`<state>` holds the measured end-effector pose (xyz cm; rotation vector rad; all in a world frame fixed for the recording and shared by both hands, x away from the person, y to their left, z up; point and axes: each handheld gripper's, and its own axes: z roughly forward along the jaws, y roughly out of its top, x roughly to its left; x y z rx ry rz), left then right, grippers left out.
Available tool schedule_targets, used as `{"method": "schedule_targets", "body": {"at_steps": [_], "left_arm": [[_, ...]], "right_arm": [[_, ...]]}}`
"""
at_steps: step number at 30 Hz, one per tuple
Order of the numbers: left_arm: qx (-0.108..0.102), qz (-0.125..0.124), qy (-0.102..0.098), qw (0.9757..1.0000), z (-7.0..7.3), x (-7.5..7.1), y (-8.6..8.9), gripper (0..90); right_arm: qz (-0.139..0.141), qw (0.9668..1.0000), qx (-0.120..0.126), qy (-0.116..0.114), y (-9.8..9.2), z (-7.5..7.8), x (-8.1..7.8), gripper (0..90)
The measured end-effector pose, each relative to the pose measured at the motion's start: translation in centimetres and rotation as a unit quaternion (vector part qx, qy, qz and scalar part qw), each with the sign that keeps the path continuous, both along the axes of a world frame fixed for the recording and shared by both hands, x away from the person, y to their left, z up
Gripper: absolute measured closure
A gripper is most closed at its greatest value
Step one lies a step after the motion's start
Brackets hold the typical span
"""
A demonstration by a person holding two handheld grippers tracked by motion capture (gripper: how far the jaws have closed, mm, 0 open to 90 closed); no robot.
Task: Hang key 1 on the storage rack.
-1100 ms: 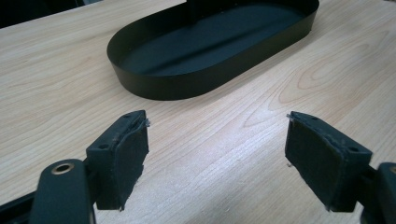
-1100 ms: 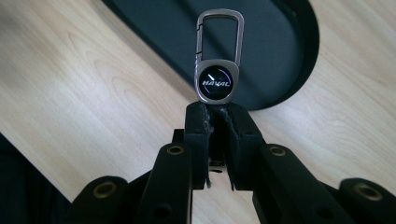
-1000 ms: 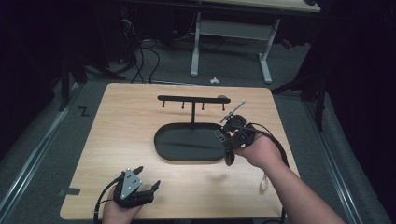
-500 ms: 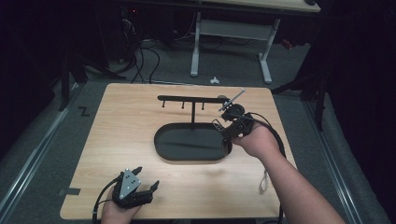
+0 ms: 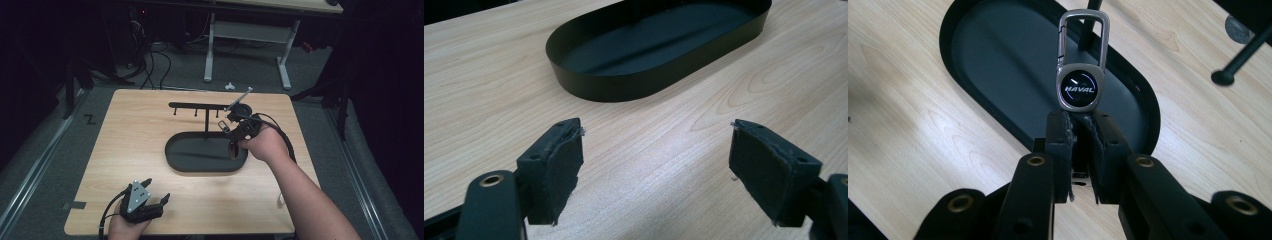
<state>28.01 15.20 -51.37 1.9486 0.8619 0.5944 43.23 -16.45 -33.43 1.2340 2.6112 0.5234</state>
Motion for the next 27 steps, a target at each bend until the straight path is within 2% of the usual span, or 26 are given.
{"method": "schedule_targets", "body": {"at_steps": [2, 3, 5, 15, 27], "left_arm": [[0.000, 0.000, -0.001, 1.0000, 0.0, 0.0, 0.0, 22.3], [0.002, -0.002, 0.001, 1.0000, 0.0, 0.0, 0.0, 22.3], [0.002, -0.002, -0.001, 1.0000, 0.0, 0.0, 0.0, 22.3], [0.001, -0.003, 0.001, 1.0000, 0.0, 0.0, 0.0, 22.3], [-0.002, -0.004, 0.004, 1.0000, -0.1, 0.1, 0.0, 22.3]], "right_arm": [[0.002, 1.0000, -0.002, 0.000, 0.2, -0.1, 0.4, 80.8], [-0.008, 1.0000, -0.002, 0.003, 0.4, -0.1, 0.4, 80.8], [-0.001, 1.0000, -0.001, -0.001, 0.5, 0.0, 0.8, 80.8], [-0.009, 0.9999, -0.001, -0.012, 1.4, 1.2, 1.9, 80.8], [-0.019, 0.9996, -0.018, -0.009, 2.2, -0.2, 3.2, 80.8]]}}
